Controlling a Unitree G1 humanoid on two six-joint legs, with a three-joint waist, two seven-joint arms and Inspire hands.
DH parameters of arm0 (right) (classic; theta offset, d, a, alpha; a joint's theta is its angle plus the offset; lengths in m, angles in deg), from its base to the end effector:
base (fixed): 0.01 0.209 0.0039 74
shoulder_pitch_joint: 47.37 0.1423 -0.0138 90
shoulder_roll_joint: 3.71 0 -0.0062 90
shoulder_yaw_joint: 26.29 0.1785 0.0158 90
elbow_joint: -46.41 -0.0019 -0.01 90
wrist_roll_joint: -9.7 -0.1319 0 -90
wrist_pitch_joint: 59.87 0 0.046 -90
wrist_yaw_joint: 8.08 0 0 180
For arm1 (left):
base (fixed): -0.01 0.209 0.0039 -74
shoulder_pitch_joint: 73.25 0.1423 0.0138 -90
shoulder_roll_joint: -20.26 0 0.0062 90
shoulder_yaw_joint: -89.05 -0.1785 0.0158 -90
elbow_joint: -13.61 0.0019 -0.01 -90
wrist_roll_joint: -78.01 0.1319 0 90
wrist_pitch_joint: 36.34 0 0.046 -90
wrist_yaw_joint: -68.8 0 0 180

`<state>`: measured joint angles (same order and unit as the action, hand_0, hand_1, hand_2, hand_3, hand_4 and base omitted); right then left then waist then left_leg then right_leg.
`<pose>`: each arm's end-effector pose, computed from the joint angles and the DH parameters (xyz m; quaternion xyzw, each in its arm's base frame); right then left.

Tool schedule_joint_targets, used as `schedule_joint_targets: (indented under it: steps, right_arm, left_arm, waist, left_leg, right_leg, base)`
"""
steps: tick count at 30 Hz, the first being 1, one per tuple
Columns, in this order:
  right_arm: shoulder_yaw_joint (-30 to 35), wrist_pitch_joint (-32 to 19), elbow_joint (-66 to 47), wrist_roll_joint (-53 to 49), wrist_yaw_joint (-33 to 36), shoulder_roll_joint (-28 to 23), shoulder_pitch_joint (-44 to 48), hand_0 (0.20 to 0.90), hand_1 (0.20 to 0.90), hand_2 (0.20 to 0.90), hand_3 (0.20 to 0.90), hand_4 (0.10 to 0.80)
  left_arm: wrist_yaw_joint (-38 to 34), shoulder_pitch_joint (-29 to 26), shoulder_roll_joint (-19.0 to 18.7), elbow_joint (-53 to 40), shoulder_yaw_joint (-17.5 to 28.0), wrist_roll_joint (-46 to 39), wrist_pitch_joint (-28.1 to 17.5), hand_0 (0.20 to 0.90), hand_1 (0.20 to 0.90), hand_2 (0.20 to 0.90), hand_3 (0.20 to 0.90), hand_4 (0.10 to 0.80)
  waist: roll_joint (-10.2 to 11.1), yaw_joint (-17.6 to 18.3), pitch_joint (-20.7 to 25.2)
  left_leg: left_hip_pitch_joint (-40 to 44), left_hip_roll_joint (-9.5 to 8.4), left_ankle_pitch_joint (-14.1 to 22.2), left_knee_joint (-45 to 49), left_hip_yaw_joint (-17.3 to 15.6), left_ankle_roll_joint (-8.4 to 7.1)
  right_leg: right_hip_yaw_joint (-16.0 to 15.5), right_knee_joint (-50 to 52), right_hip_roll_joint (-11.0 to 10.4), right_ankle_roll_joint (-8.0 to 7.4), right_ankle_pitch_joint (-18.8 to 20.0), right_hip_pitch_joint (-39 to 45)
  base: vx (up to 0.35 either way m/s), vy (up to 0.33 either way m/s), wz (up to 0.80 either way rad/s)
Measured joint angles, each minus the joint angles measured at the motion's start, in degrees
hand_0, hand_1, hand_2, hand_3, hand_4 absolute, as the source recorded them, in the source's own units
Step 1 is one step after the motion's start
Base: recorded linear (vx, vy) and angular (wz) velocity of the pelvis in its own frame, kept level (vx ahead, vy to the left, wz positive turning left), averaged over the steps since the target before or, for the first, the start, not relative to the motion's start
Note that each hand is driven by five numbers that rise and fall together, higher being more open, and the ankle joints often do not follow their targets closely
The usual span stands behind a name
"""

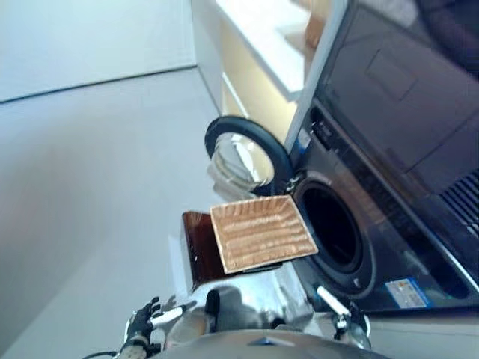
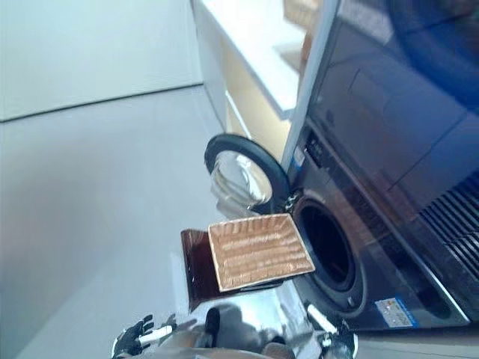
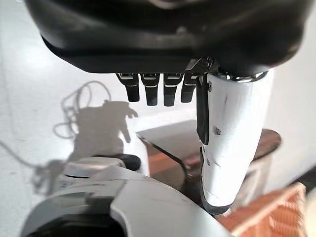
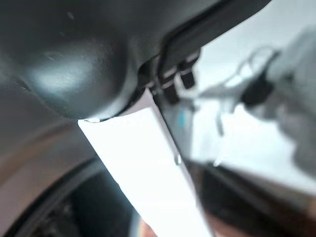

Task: Pick up the clothes and place them into the washing machine

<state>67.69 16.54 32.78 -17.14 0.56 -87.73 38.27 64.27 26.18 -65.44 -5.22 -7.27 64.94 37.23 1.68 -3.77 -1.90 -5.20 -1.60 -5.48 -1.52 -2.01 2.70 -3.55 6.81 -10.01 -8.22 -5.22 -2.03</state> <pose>0.0326 -0.2191 -0.1101 0.0665 0.5175 -0.3091 0.7952 0.0196 0.2151 -0.1088 0.0501 0.5228 0.1272 0.8414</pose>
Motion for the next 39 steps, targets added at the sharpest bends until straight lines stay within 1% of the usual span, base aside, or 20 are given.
schedule_joint_targets:
  steps: [2,3,4,6,7,8,9,11,15,17,20,25,27,29,39]
  right_arm:
    - [-1.72,0.29,0.67,5.56,-0.09,-0.14,-1.73,0.900,0.900,0.900,0.900,0.800]
    - [-2.06,0.57,0.99,6.73,-0.07,-0.13,-2.15,0.900,0.900,0.900,0.900,0.800]
    - [-3.04,1.24,1.64,8.97,-0.08,-0.17,-3.24,0.900,0.900,0.900,0.900,0.800]
    - [-6.09,2.30,3.47,15.53,-0.24,-0.80,-3.55,0.900,0.900,0.900,0.900,0.800]
    - [-6.01,2.52,3.75,16.48,-0.47,-1.10,-3.65,0.900,0.900,0.900,0.900,0.800]
    - [-6.23,2.49,3.66,18.30,-0.38,-1.47,-3.56,0.900,0.900,0.900,0.900,0.800]
    - [-6.79,2.49,3.12,21.22,-0.09,-2.10,-3.55,0.900,0.900,0.900,0.900,0.800]
    - [-7.70,2.52,3.17,24.71,-0.08,-3.03,-3.54,0.900,0.900,0.900,0.900,0.800]
    - [-7.81,3.43,3.43,25.45,-0.01,-3.12,-3.37,0.900,0.900,0.900,0.900,0.800]
    - [-7.84,3.93,3.61,26.20,0.13,-3.11,-3.70,0.900,0.900,0.900,0.900,0.800]
    - [-7.87,4.95,3.18,26.90,0.35,-3.01,-3.30,0.900,0.900,0.900,0.900,0.800]
    - [-8.39,4.97,2.94,27.12,1.43,-2.68,-3.37,0.900,0.900,0.900,0.900,0.800]
    - [-8.47,4.96,2.93,27.48,1.60,-2.63,-3.41,0.900,0.900,0.900,0.900,0.800]
    - [-8.47,4.96,2.93,27.51,1.66,-2.64,-3.37,0.900,0.900,0.900,0.900,0.800]
    - [-9.03,5.03,2.95,27.63,1.78,-2.67,-3.26,0.900,0.900,0.900,0.900,0.800]
  left_arm:
    - [0.95,-0.21,0.05,1.52,-0.01,1.62,0.25,0.900,0.900,0.900,0.900,0.800]
    - [0.98,-0.16,0.15,1.50,0.00,1.82,0.27,0.900,0.900,0.900,0.900,0.800]
    - [1.08,0.26,0.30,1.50,-0.01,2.51,0.36,0.900,0.900,0.900,0.900,0.800]
    - [1.71,0.31,0.39,2.01,-0.09,4.41,1.20,0.900,0.900,0.900,0.900,0.800]
    - [1.94,0.64,0.42,2.58,-0.27,5.48,1.20,0.900,0.900,0.900,0.900,0.800]
    - [2.01,0.67,0.46,3.01,-0.87,6.04,1.30,0.900,0.900,0.900,0.900,0.800]
    - [2.01,0.36,0.46,3.20,-1.23,7.20,1.72,0.900,0.900,0.900,0.900,0.800]
    - [2.05,-0.09,0.53,3.37,-1.31,9.02,2.35,0.900,0.900,0.900,0.900,0.800]
    - [2.04,-0.62,0.60,3.82,-1.73,10.36,3.47,0.900,0.900,0.900,0.900,0.800]
    - [2.04,-0.72,0.61,4.37,-2.07,10.54,3.74,0.900,0.900,0.900,0.900,0.800]
    - [1.96,-0.96,0.36,4.78,-3.54,11.20,4.06,0.900,0.900,0.900,0.900,0.800]
    - [1.86,-0.94,0.15,4.85,-4.24,12.73,4.97,0.900,0.900,0.900,0.900,0.800]
    - [1.52,-0.96,-0.09,4.85,-5.62,13.16,5.02,0.900,0.900,0.900,0.900,0.800]
    - [1.40,-1.07,-0.11,4.87,-6.00,13.66,5.05,0.900,0.900,0.900,0.900,0.800]
    - [1.81,-1.16,0.01,4.97,-5.70,12.89,5.79,0.900,0.900,0.900,0.900,0.800]
  waist:
    - [-0.41,0.22,0.73]
    - [-0.45,0.25,1.34]
    - [-0.70,0.30,2.58]
    - [-1.14,0.56,2.84]
    - [-1.31,0.63,3.14]
    - [-1.36,0.85,3.75]
    - [-1.85,1.17,4.01]
    - [-1.94,1.30,4.71]
    - [-2.00,1.45,5.15]
    - [-2.23,1.44,5.29]
    - [-2.12,1.63,6.19]
    - [-2.31,2.92,6.98]
    - [-2.46,3.11,7.20]
    - [-2.57,3.10,7.26]
    - [-2.60,2.98,7.39]
  left_leg:
    - [1.96,0.49,0.16,-0.53,-0.67,-0.22]
    - [2.06,0.71,0.36,-0.56,-0.88,-0.38]
    - [2.16,1.02,0.44,-0.58,-1.10,-0.45]
    - [4.02,1.28,0.64,-0.74,-1.20,-0.76]
    - [4.69,1.39,0.87,-0.83,-1.45,-0.92]
    - [4.87,1.59,1.06,-0.65,-1.54,-0.96]
    - [4.81,1.80,1.22,-0.72,-1.43,-0.81]
    - [4.80,2.16,1.21,-0.68,-1.31,-0.85]
    - [6.17,2.27,1.09,-0.52,-0.91,-0.98]
    - [7.42,2.26,1.18,-0.71,-0.92,-0.98]
    - [7.74,2.36,1.19,-0.83,-0.94,-0.99]
    - [7.85,2.35,1.18,-0.83,-0.97,-0.98]
    - [7.93,2.37,1.18,-0.84,-1.05,-0.98]
    - [7.84,2.39,1.19,-0.92,-1.11,-0.97]
    - [7.80,2.87,1.21,-0.84,-1.10,-1.02]
  right_leg:
    - [0.26,-0.71,0.48,0.18,0.15,1.84]
    - [0.49,-0.75,0.59,0.27,0.08,1.78]
    - [0.83,-1.01,0.92,0.32,0.13,1.78]
    - [0.85,-1.28,1.26,0.54,0.05,3.71]
    - [1.01,-1.15,1.30,0.76,-0.13,4.04]
    - [1.16,-1.17,1.49,0.76,-0.16,4.28]
    - [1.01,-1.15,1.71,0.73,-0.33,4.63]
    - [0.93,-1.04,2.09,0.74,-0.46,4.76]
    - [-0.32,-1.17,2.18,1.13,-0.62,6.61]
    - [-0.37,-1.03,2.09,1.36,-0.89,7.68]
    - [-0.30,-0.98,2.12,1.21,-1.01,7.76]
    - [-0.21,-0.81,2.10,1.21,-1.01,7.78]
    - [-0.04,-0.65,2.10,1.20,-1.01,7.78]
    - [0.05,-0.38,2.10,1.21,-1.05,7.76]
    - [0.13,0.18,2.55,1.37,-1.16,7.53]
  base:
    - [0.030,-0.078,-0.17]
    - [0.020,-0.084,-0.19]
    - [-0.009,-0.095,-0.15]
    - [-0.013,-0.069,-0.08]
    - [-0.022,-0.072,-0.10]
    - [-0.022,-0.072,-0.05]
    - [-0.012,-0.040,0.01]
    - [-0.004,-0.043,0.06]
    - [0.009,-0.045,0.14]
    - [0.003,-0.019,0.03]
    - [-0.004,-0.022,-0.05]
    - [0.000,0.000,0.00]
    - [-0.005,-0.001,-0.04]
    - [-0.005,0.002,-0.02]
    - [0.000,0.000,0.00]
